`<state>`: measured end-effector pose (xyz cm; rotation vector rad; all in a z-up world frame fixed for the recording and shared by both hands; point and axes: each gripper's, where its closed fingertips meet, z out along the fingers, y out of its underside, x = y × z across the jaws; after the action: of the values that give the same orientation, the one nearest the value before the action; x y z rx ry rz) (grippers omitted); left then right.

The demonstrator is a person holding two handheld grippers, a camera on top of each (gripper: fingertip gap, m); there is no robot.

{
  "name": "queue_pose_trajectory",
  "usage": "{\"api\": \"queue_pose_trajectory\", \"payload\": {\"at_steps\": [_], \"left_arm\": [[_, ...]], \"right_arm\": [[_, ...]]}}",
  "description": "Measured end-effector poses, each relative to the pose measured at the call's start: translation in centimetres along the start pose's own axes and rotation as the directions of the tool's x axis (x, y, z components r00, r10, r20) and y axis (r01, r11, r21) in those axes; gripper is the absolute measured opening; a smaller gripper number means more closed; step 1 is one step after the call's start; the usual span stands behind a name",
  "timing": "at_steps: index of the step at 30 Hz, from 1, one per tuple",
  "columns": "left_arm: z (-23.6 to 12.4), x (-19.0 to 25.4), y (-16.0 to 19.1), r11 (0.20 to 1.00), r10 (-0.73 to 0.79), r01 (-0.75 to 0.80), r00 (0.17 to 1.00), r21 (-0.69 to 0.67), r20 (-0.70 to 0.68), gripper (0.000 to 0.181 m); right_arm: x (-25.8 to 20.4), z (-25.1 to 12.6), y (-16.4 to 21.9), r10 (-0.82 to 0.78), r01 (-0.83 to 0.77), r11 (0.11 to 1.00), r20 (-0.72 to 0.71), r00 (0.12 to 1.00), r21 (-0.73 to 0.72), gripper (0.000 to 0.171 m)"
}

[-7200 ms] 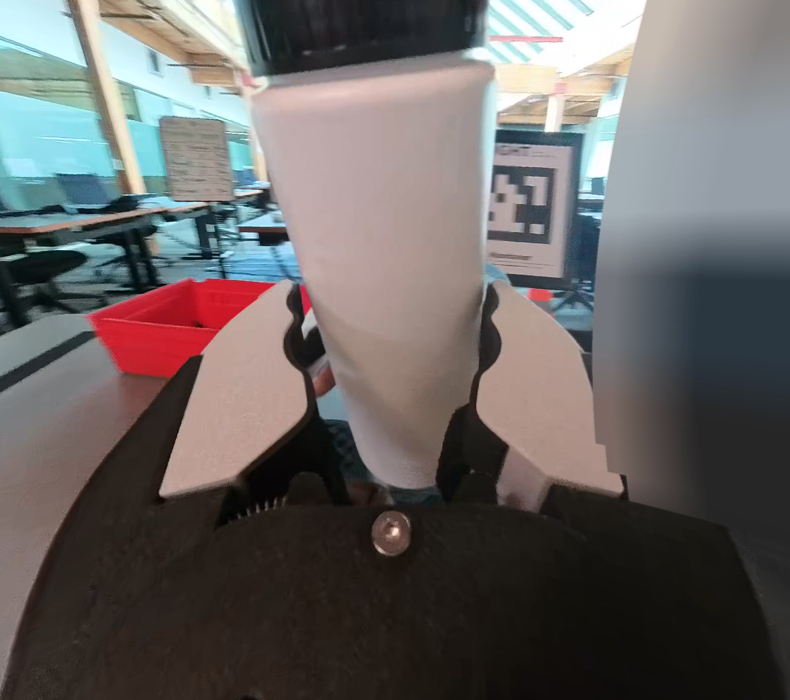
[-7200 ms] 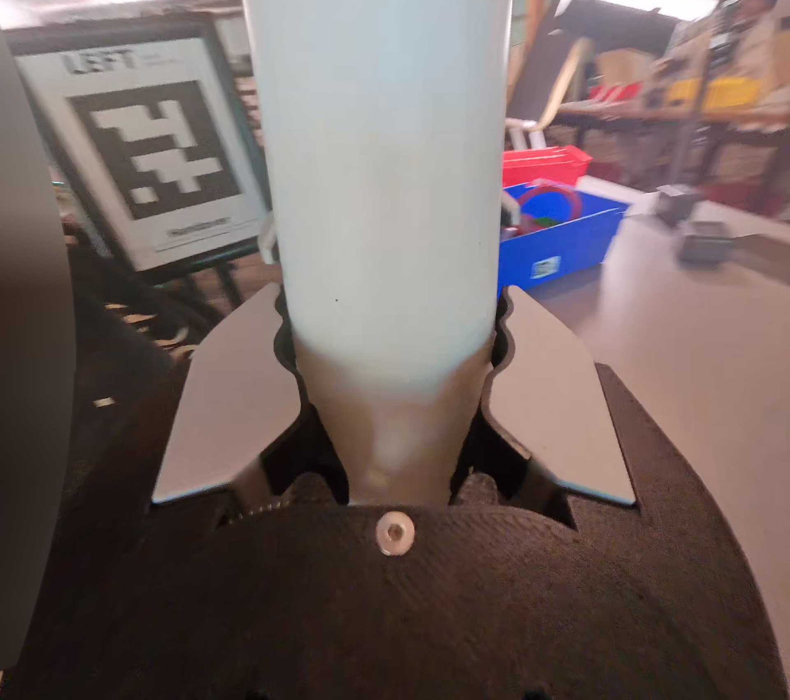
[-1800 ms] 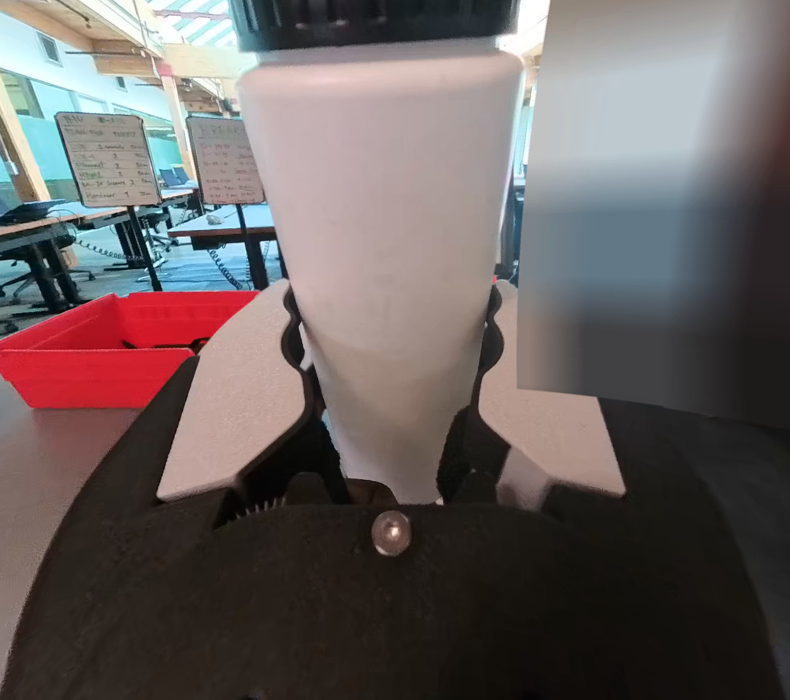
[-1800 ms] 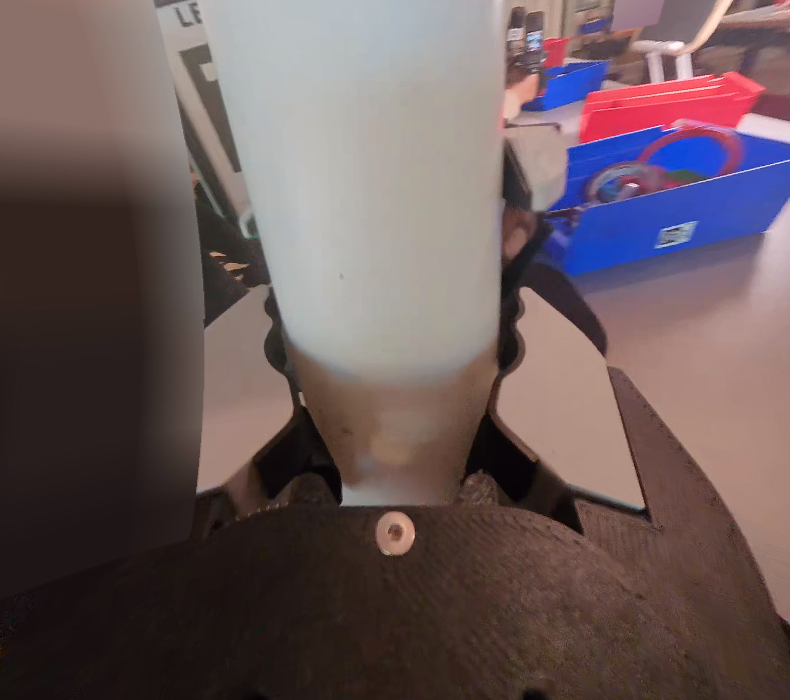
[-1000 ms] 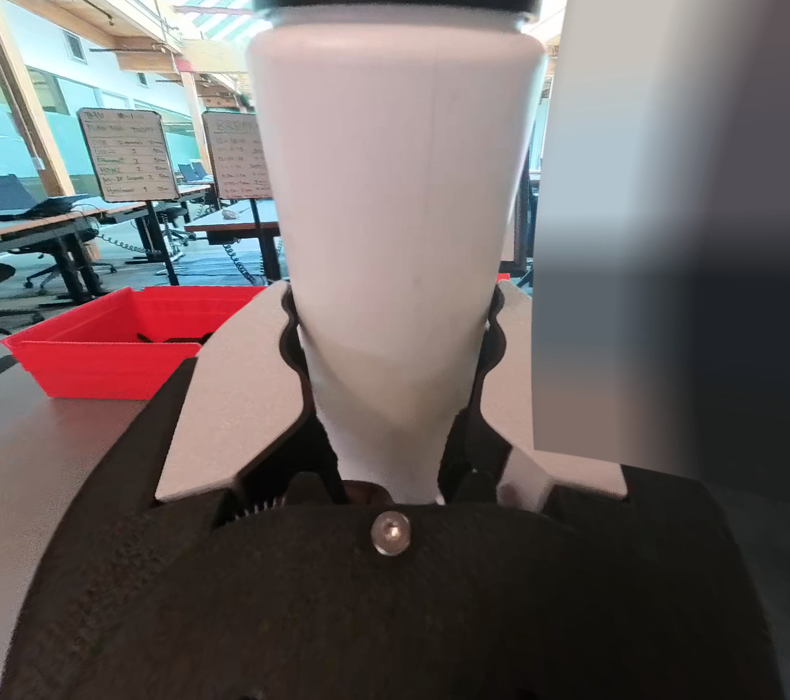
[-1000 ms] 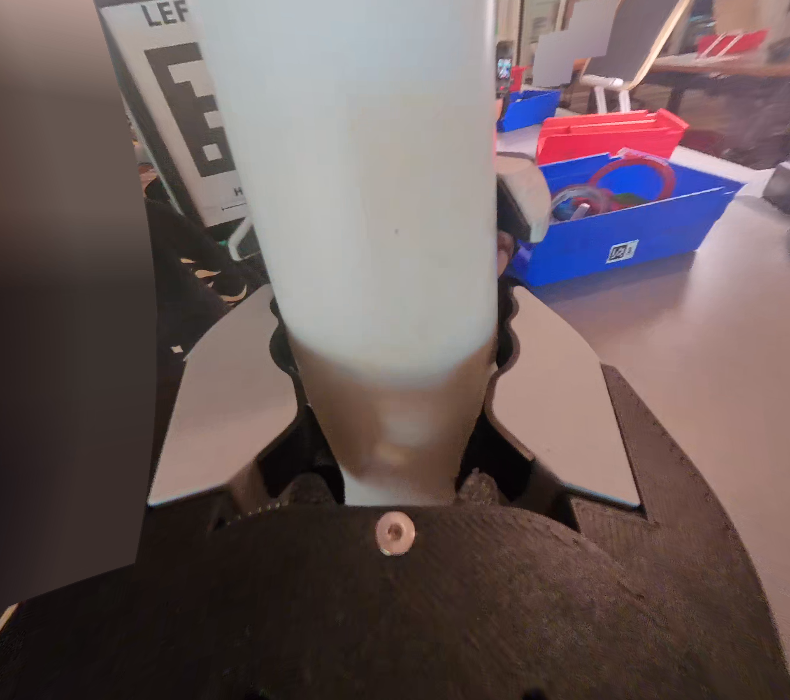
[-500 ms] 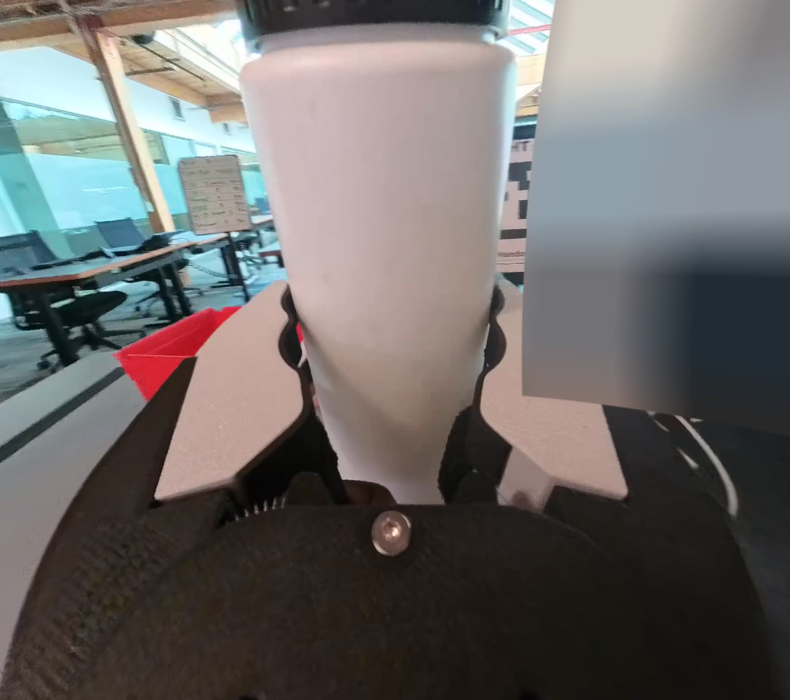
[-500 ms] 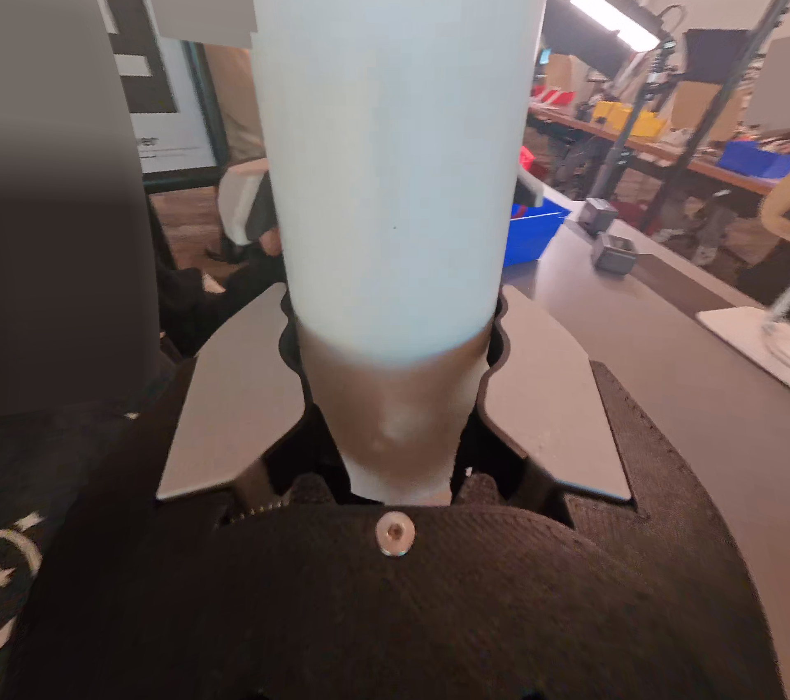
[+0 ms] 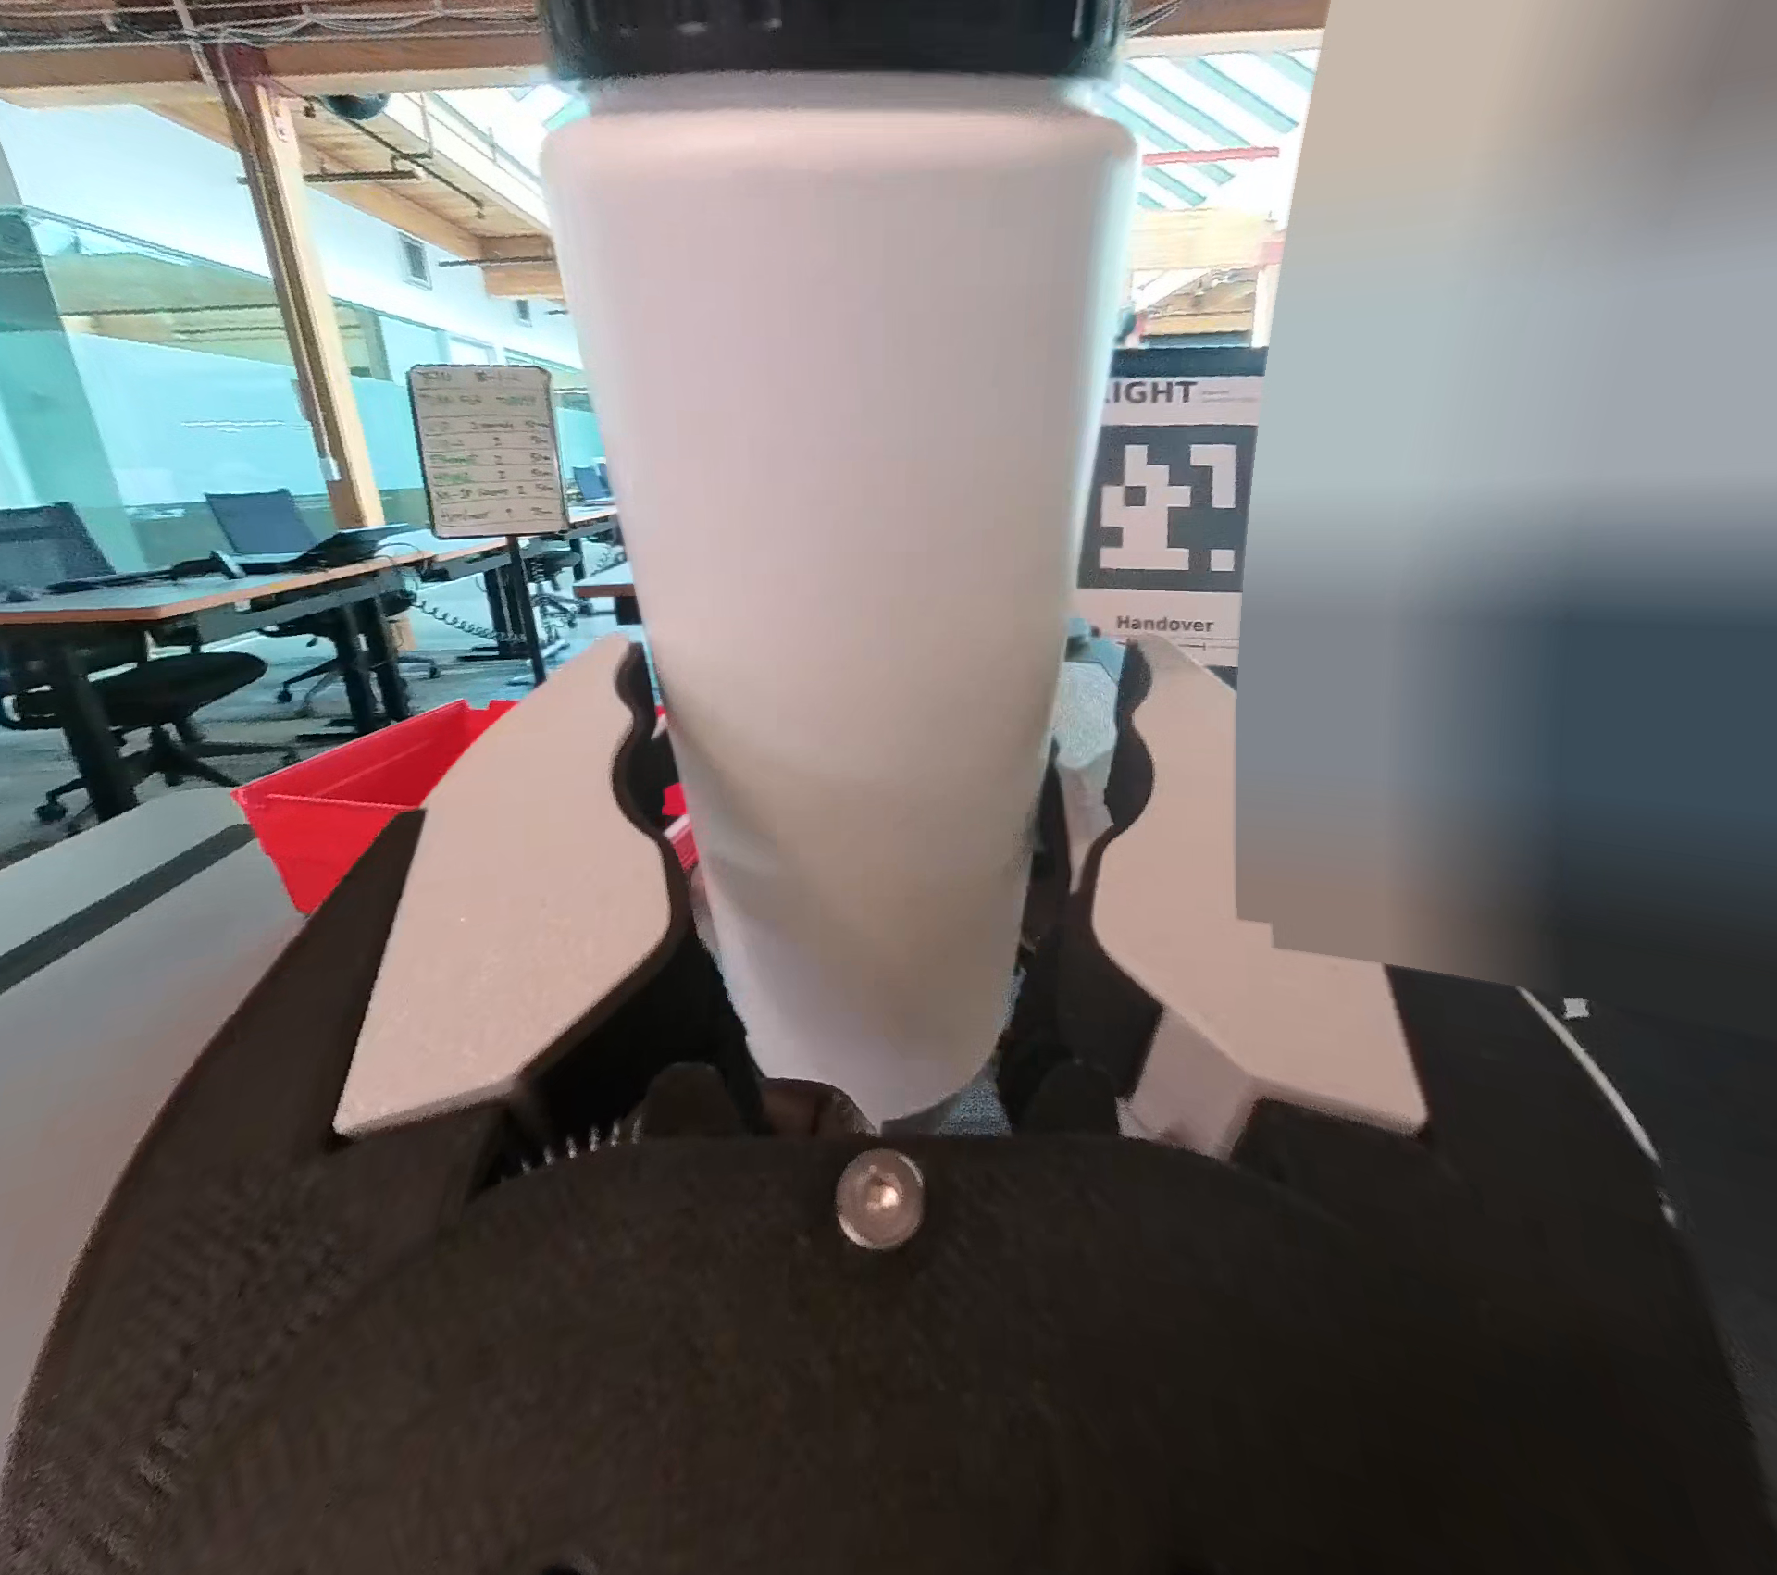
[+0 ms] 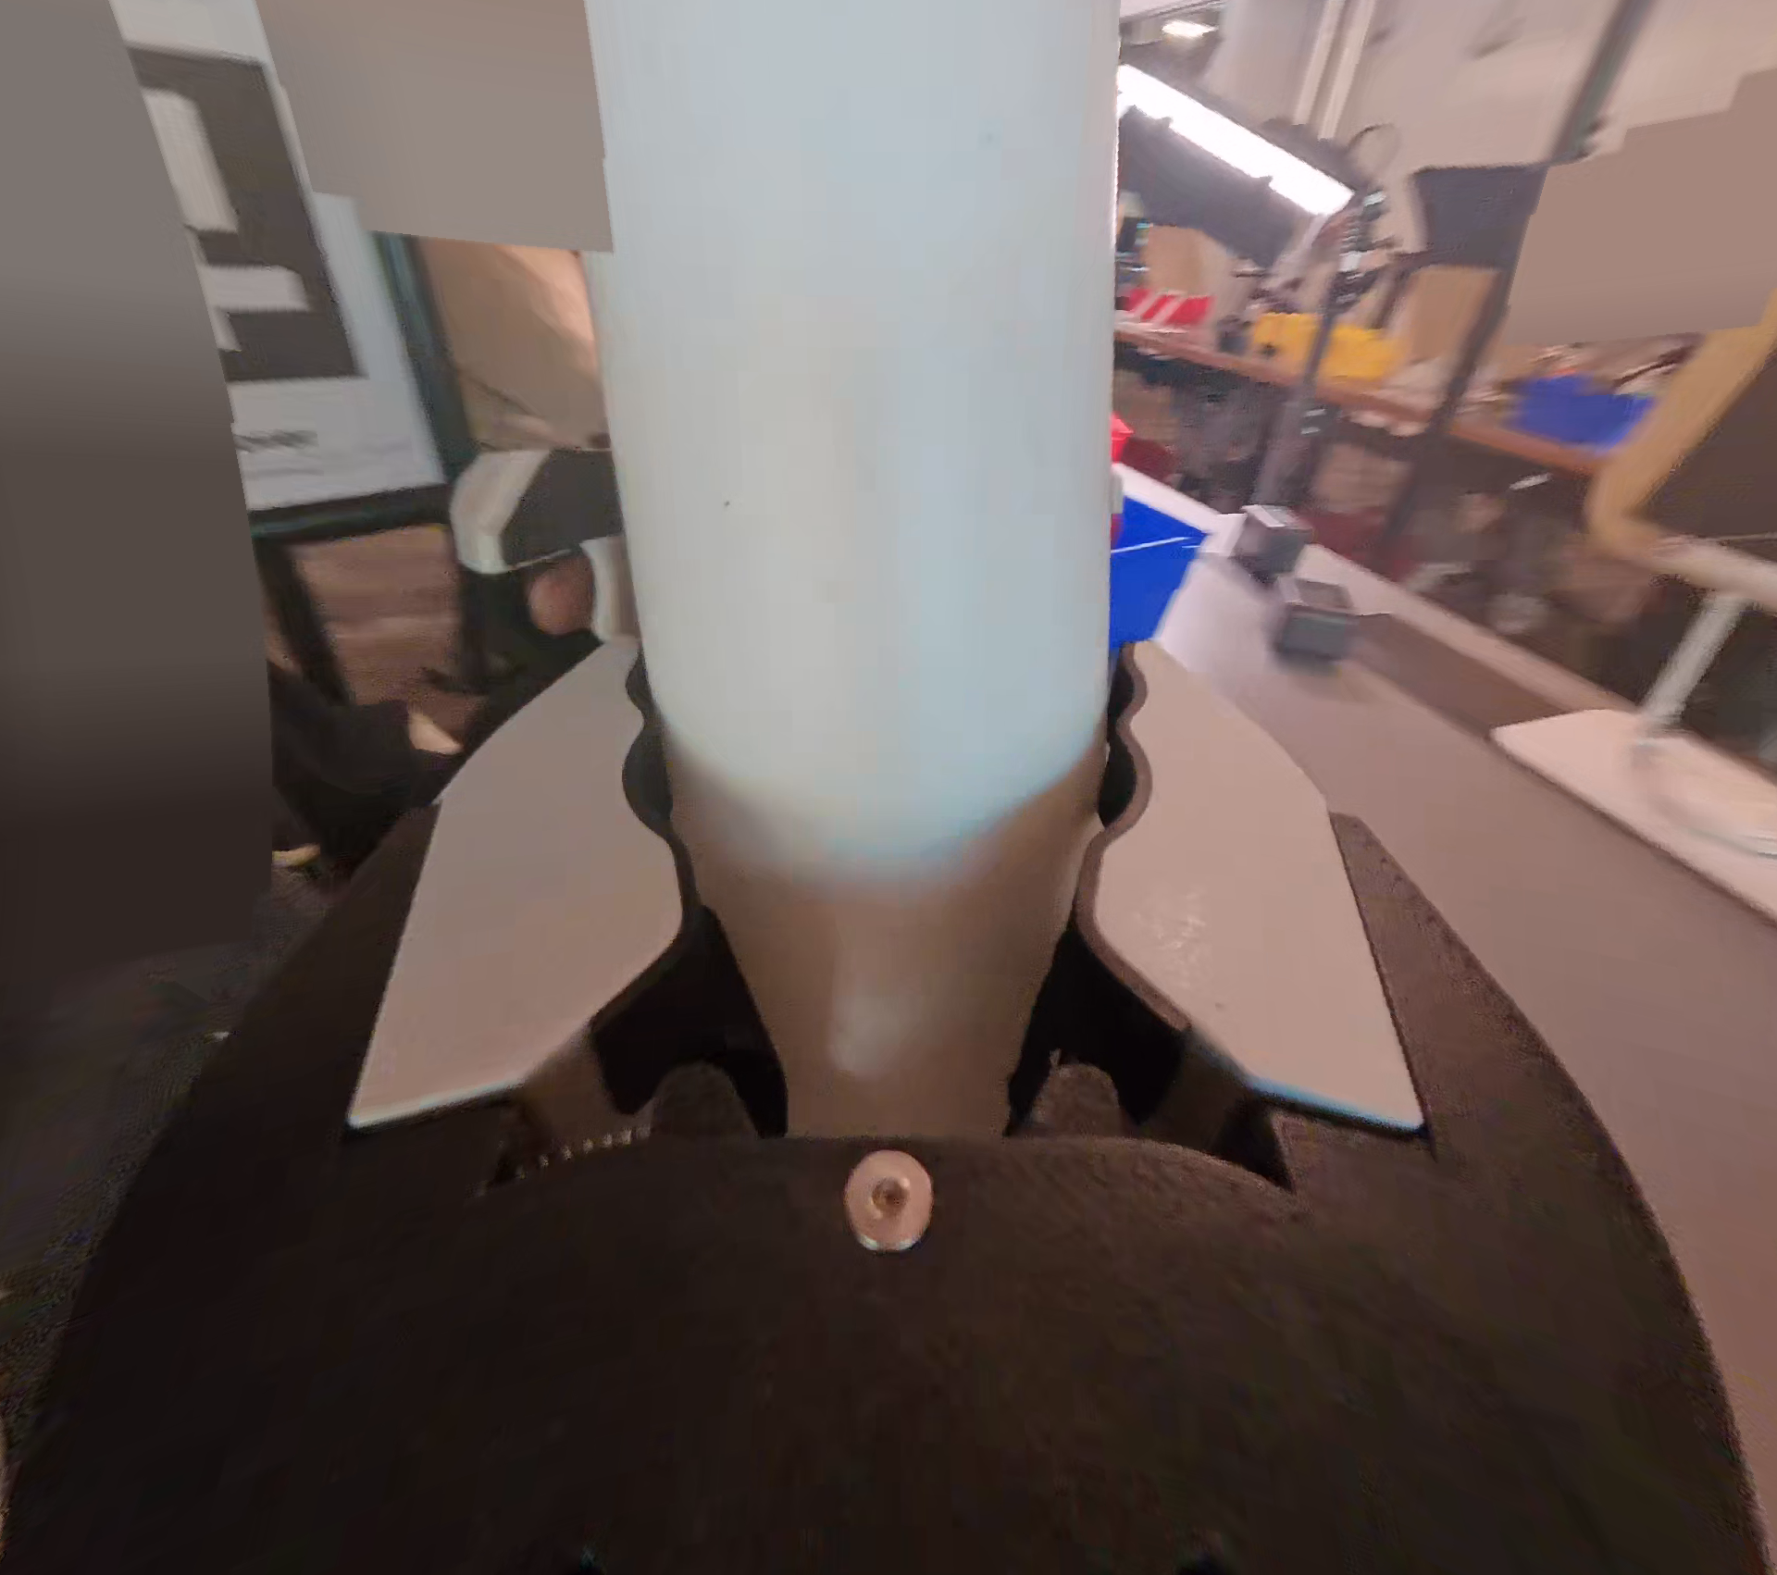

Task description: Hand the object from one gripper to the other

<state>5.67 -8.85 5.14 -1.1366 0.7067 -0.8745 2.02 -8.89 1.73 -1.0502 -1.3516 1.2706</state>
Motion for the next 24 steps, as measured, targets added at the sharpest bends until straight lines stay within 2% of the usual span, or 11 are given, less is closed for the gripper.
{"api": "queue_pose_trajectory", "payload": {"at_steps": [1, 5, 8, 10, 13, 17, 19, 20, 24], "left_arm": [[0.1, 0.0, 0.1, 1.000, 0.004, -0.004, 1.000, -0.006, 0.010, 0.092], [0.3, -0.4, 0.4, 0.999, 0.051, -0.051, 0.998, -0.011, 0.047, 0.088], [0.0, 0.1, 0.3, 0.999, 0.045, -0.044, 0.999, -0.026, 0.015, 0.087], [-0.2, 0.6, 0.2, 0.999, 0.015, -0.016, 0.999, -0.029, -0.039, 0.087], [-0.4, 1.5, -0.4, 0.999, -0.039, 0.041, 0.991, 0.017, -0.126, 0.086], [-0.3, 2.2, 0.3, 0.999, -0.038, 0.035, 0.984, -0.022, -0.175, 0.086], [-0.1, 2.2, 0.6, 0.999, -0.034, 0.027, 0.984, -0.043, -0.174, 0.086], [-0.1, 2.1, 0.8, 0.998, -0.036, 0.028, 0.985, -0.049, -0.171, 0.086], [0.0, 2.1, 0.3, 0.999, -0.050, 0.048, 0.985, -0.015, -0.166, 0.086]], "right_arm": [[0.2, 0.0, 0.1, -0.042, 0.042, 0.999, -0.045, 0.998, -0.016, 0.089], [0.5, 0.4, 0.9, -0.203, 0.186, 0.976, -0.166, 0.965, -0.112, 0.090], [-0.2, 0.4, 1.2, -0.213, 0.198, 0.971, -0.112, 0.971, -0.134, 0.087], [-1.1, 0.3, 1.2, -0.151, 0.148, 0.983, -0.017, 0.988, -0.110, 0.087], [-2.2, 0.0, 1.0, 0.027, -0.016, 0.997, 0.147, 0.989, -0.075, 0.098], [-3.1, -0.1, 0.8, 0.250, -0.238, 0.968, 0.337, 0.908, -0.076, 0.101], [-3.5, -0.1, 1.2, 0.292, -0.269, 0.956, 0.392, 0.873, -0.114, 0.099], [-3.9, -0.2, 1.4, 0.296, -0.264, 0.955, 0.421, 0.857, -0.133, 0.091], [-3.9, 0.0, 1.3, 0.275, -0.249, 0.961, 0.411, 0.869, -0.116, 0.090]]}}
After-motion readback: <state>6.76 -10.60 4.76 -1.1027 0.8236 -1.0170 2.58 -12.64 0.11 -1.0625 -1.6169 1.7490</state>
